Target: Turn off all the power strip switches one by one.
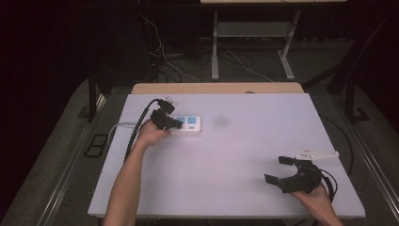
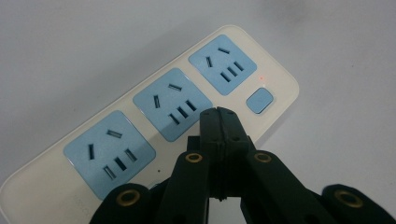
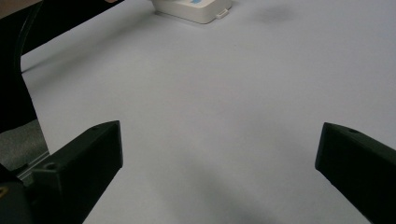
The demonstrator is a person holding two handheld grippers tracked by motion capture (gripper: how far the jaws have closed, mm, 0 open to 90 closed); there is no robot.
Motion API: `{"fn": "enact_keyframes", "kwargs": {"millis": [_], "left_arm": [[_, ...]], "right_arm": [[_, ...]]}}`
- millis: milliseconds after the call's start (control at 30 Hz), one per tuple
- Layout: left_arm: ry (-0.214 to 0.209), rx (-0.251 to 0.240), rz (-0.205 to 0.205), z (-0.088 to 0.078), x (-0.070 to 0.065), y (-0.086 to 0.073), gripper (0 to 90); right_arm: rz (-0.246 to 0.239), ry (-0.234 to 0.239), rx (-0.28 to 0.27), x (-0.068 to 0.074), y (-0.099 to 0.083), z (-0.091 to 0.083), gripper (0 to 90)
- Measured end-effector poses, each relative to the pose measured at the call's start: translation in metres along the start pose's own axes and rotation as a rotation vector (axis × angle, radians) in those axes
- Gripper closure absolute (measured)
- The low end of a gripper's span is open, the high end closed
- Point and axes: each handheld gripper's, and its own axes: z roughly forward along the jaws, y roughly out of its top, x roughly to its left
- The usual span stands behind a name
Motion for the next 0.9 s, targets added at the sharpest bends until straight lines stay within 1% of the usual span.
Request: {"fn": "enact_keyframes", "kwargs": {"millis": [67, 133, 300, 467, 533, 633, 800, 900], "left_arm": [[-0.028, -0.004, -0.024, 0.0002, 0.0021, -0.0010, 89.3], [-0.037, -0.014, -0.037, 0.0002, 0.0034, -0.0023, 89.4], [-0.037, -0.012, -0.030, 0.0003, 0.0033, -0.0021, 89.4], [-0.039, -0.012, -0.033, 0.0004, 0.0035, -0.0025, 89.5], [-0.043, -0.019, -0.036, 0.0007, 0.0042, -0.0034, 89.5], [-0.057, -0.033, -0.055, 0.0008, 0.0066, -0.0058, 89.6], [-0.057, -0.033, -0.051, 0.0014, 0.0068, -0.0061, 89.7], [-0.061, -0.039, -0.058, 0.0013, 0.0074, -0.0071, 89.7]], "right_arm": [[0.000, -0.002, -0.003, -0.0001, 0.0000, -0.0003, 0.6], [-0.002, 0.000, -0.005, -0.0001, 0.0000, -0.0005, 0.6], [-0.002, 0.000, -0.003, 0.0000, 0.0000, -0.0004, 0.6], [-0.003, 0.000, -0.004, 0.0006, -0.0001, -0.0007, 0.6], [-0.006, 0.000, -0.004, 0.0007, -0.0001, -0.0005, 0.6], [-0.007, 0.000, -0.005, 0.0008, -0.0001, -0.0006, 0.6], [-0.002, -0.001, -0.011, 0.0005, 0.0000, -0.0012, 0.6], [-0.003, -0.004, -0.011, 0.0004, -0.0001, -0.0018, 0.6]]}}
